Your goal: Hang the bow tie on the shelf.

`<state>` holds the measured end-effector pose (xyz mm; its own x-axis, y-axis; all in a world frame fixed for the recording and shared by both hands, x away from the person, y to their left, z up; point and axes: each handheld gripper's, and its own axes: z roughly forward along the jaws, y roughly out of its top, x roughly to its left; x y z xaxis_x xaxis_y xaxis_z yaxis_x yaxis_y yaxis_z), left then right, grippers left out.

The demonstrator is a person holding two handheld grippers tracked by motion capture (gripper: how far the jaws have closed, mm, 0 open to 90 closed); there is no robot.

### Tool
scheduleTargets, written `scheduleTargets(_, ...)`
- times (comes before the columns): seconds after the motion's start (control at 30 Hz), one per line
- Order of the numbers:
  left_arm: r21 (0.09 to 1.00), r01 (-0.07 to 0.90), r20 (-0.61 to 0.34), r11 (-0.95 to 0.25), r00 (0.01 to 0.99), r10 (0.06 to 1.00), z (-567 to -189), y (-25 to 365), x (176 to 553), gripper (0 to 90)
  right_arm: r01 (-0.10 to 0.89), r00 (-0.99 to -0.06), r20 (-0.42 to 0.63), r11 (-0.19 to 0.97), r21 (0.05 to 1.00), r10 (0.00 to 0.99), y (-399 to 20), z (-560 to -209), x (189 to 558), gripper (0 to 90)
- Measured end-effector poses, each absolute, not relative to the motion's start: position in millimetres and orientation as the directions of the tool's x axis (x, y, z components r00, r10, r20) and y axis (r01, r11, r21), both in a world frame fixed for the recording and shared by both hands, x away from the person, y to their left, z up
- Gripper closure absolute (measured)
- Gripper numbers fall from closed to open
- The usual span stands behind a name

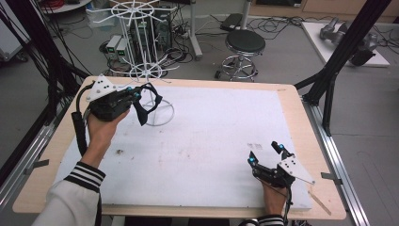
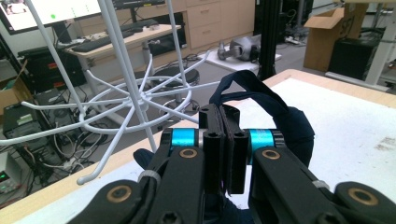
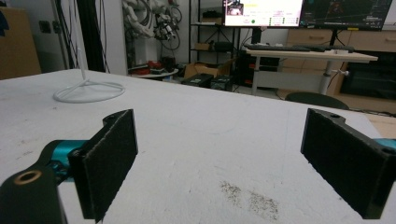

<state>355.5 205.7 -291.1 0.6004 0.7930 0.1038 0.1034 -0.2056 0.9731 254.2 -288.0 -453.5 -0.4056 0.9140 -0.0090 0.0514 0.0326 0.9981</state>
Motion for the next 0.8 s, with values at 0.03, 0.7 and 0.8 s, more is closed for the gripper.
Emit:
scheduleTargets(0.03, 0.973, 0.103, 0.104, -0.206, 0.6, 0.793, -291, 206, 356, 88.0, 0.052, -0.406, -0.008, 0.032, 0.998, 0.914, -288, -454, 254, 10.0)
scheduleTargets(0.7, 0.972, 0.134, 0.089, -0.194, 0.555, 0.827, -305, 206, 360, 87.9, 0.049, -0.405, -0.012, 0.035, 0.998, 0.914, -288, -454, 254, 10.0)
scheduleTargets(0.8, 0.973, 0.137, 0.082, -0.186, 0.547, 0.833, -307, 206, 360, 87.8, 0.049, -0.405, -0.012, 0.035, 0.998, 0.914, -288, -454, 254, 10.0)
